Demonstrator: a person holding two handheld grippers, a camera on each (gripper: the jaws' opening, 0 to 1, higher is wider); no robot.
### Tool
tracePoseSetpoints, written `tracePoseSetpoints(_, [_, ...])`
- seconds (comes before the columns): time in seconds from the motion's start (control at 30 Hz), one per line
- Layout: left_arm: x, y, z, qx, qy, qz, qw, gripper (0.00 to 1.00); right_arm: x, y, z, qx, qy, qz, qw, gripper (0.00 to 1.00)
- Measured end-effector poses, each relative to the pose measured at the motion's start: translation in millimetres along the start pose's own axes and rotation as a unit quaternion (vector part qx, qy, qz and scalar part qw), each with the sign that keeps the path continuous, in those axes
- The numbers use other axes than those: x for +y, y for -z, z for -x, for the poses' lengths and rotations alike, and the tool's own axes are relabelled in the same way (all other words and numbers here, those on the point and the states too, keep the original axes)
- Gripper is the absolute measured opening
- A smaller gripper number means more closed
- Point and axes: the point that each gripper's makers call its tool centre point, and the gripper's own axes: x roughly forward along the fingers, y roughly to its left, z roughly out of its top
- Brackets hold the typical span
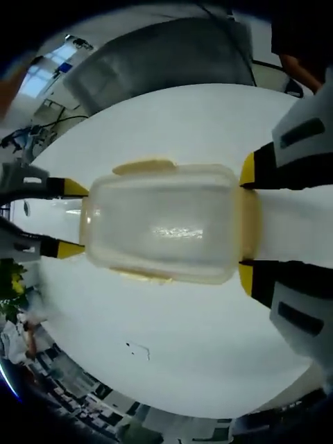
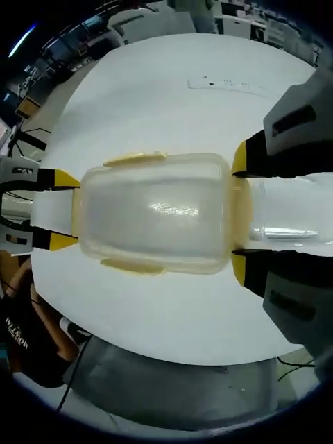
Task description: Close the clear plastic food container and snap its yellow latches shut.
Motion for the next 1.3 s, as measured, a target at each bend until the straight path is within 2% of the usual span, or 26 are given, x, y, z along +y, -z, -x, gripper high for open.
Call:
tracePoseSetpoints(0.23, [3.3,-25.1,5,-0.003,-0.006,-0.004,1.0000,0.34,-4,17.5,17,0.003,0.012,0.004,0.9999,0.37])
tracePoseSetpoints(0.57, [6.2,-65.3,3,0.002,-0.019,-0.010,0.9998,0.34,-7,54.0,38,0.000,0.024,0.006,0.9997,0.37])
tracePoseSetpoints(0.93, [9.1,-114.5,-9,0.012,-0.023,-0.018,0.9995,0.34,-9,101.1,51,-0.004,0.030,0.002,0.9995,0.37])
tracePoseSetpoints(1.3, [11.4,-153.1,-29,0.017,-0.018,-0.020,0.9995,0.34,-13,145.7,57,-0.009,0.030,0.000,0.9995,0.37])
